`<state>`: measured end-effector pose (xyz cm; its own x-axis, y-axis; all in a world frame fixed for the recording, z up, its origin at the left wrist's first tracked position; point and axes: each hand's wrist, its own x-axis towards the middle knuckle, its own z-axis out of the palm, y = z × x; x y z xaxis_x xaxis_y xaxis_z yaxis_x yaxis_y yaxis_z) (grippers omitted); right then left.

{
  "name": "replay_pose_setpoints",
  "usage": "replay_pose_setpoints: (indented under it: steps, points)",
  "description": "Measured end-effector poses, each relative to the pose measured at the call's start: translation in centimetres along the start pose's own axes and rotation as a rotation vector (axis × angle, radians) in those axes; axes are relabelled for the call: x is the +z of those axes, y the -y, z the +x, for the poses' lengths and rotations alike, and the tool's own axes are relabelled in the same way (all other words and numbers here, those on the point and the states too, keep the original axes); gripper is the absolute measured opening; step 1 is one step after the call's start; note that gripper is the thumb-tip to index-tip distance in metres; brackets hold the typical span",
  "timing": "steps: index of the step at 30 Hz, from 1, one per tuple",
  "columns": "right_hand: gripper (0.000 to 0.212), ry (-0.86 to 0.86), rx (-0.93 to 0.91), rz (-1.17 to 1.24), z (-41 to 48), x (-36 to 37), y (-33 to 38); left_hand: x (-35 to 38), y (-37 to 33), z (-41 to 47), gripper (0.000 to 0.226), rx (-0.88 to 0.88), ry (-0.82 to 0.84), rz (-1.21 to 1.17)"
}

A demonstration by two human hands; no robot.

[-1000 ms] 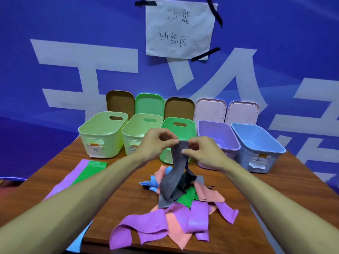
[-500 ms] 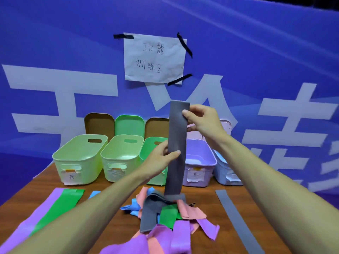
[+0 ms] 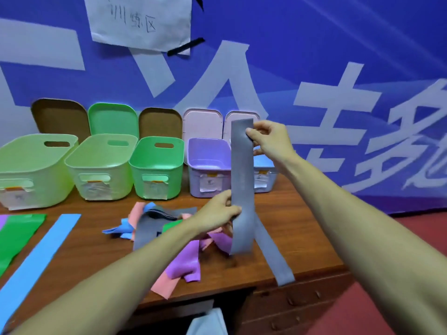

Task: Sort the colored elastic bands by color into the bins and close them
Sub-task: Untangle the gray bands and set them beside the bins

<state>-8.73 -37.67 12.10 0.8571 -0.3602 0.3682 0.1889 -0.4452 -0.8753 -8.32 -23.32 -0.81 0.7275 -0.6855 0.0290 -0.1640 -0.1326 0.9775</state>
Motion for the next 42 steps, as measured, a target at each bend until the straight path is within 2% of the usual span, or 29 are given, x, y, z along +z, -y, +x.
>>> replay_pose_setpoints:
  steps: [2, 6, 11, 13, 16, 17, 18, 19, 21, 22, 24, 26, 28, 32, 35, 37, 40, 42]
  points:
    - [0.008, 0.014, 0.044, -0.088, -0.1, -1.2, -2.4, 2.3, 1.3, 0.5, 0.027, -0.038, 0.04, -0.052]
    - [0.01, 0.054, 0.131, -0.182, -0.5, -2.9, -7.1, 6.8, 4.1, 1.3, 0.029, -0.153, 0.148, -0.211]
    - [0.009, 0.085, 0.198, -0.209, -0.9, -4.0, -11.5, 10.9, 5.6, 2.1, 0.018, -0.25, 0.214, -0.35]
    - [0.011, 0.105, 0.218, -0.227, -0.9, -4.2, -12.7, 11.8, 5.9, 2.5, 0.006, -0.286, 0.218, -0.293]
    - [0.019, 0.148, 0.245, -0.228, -1.1, -4.0, -14.6, 10.5, 6.2, 3.4, 0.024, -0.347, 0.278, 0.033]
    - [0.02, 0.158, 0.258, -0.216, -1.1, -3.8, -15.2, 9.5, 6.1, 4.0, 0.028, -0.331, 0.269, 0.165]
    - [0.02, 0.172, 0.273, -0.197, -1.2, -3.7, -15.7, 8.2, 5.8, 4.7, 0.027, -0.295, 0.193, 0.268]
    - [0.016, 0.189, 0.288, -0.164, -1.3, -3.5, -16.1, 6.8, 5.3, 5.5, 0.021, -0.236, 0.047, 0.345]
    - [0.01, 0.217, 0.304, -0.083, -1.5, -3.3, -16.3, 3.8, 4.2, 7.3, 0.021, -0.101, -0.253, 0.318]
    - [0.012, 0.225, 0.308, -0.047, -1.6, -3.2, -16.3, 2.6, 3.5, 8.4, 0.03, -0.06, -0.299, 0.228]
    - [0.017, 0.222, 0.321, 0.024, -1.8, -3.2, -16.3, 1.6, 2.5, 10.0, 0.038, -0.039, -0.224, 0.101]
    - [0.015, 0.2, 0.342, 0.087, -2.1, -3.3, -16.1, 1.8, 2.1, 10.7, 0.031, -0.025, -0.178, 0.108]
    - [0.014, 0.212, 0.354, 0.126, -2.4, -3.7, -16.1, 2.1, 1.8, 11.2, 0.019, 0.038, -0.225, 0.109]
    - [0.024, 0.358, 0.435, 0.074, -3.8, -4.9, -17.9, 2.3, 1.7, 12.3, 0.008, 0.064, -0.204, 0.062]
    - [0.031, 0.573, 0.589, -0.21, -5.4, -5.8, -20.4, 2.3, 2.3, 13.2, 0.008, 0.046, -0.229, 0.016]
    - [0.033, 0.704, 0.658, -0.302, -6.4, -6.4, -21.6, 2.1, 3.3, 13.8, 0.008, 0.005, -0.27, 0.002]
    - [0.031, 0.734, 0.719, -0.225, -7.0, -7.6, -21.9, 2.2, 5.0, 14.4, 0.007, -0.057, -0.28, 0.032]
    - [0.022, 0.764, 0.761, -0.182, -7.2, -8.2, -21.7, 2.3, 6.0, 14.8, 0.006, -0.087, -0.277, 0.054]
